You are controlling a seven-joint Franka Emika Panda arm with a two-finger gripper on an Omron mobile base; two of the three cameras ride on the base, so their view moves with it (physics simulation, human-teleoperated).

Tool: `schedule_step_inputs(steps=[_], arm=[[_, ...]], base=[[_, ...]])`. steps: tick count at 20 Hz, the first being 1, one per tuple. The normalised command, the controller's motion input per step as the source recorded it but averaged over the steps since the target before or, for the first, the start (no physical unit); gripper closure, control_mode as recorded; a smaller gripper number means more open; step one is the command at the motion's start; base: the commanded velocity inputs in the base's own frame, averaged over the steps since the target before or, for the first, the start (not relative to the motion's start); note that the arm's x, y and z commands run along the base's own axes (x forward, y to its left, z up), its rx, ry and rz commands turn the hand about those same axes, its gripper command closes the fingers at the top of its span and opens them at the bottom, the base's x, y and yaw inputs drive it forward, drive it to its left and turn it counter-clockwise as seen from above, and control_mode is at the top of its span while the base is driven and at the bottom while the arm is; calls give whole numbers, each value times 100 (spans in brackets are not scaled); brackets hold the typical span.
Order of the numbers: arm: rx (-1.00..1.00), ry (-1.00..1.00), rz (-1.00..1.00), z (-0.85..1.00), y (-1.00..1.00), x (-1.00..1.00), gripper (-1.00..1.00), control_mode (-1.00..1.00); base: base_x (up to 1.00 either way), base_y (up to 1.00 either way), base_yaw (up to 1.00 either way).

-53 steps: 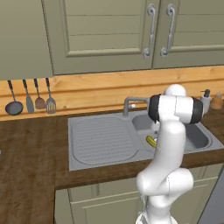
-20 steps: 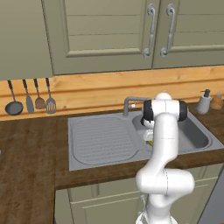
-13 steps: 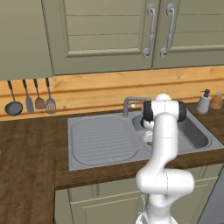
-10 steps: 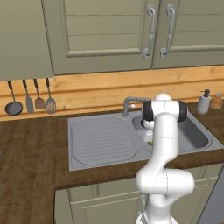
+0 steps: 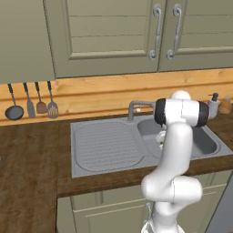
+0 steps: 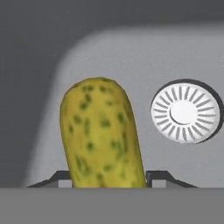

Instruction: Pick the cucumber from the sink and place it in the bowl. Then pick the bowl and place it in the microwave. Then close the microwave door and press the start button.

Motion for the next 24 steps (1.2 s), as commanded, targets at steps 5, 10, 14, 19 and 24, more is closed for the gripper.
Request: schedule_step_inputs(steps=[5, 10, 14, 19, 24], arm=[[-1, -17, 0, 100, 4, -73, 100, -100], [0, -11, 0, 100, 0, -63, 100, -100], [0, -4, 0, 100, -1, -14, 100, -100], [0, 0, 0, 100, -2, -29, 100, -100], [-6, 3, 0, 93, 29, -70, 100, -100]], base=[[0, 0, 0], [0, 0, 0], [0, 0, 0], [0, 0, 0], [0, 0, 0]])
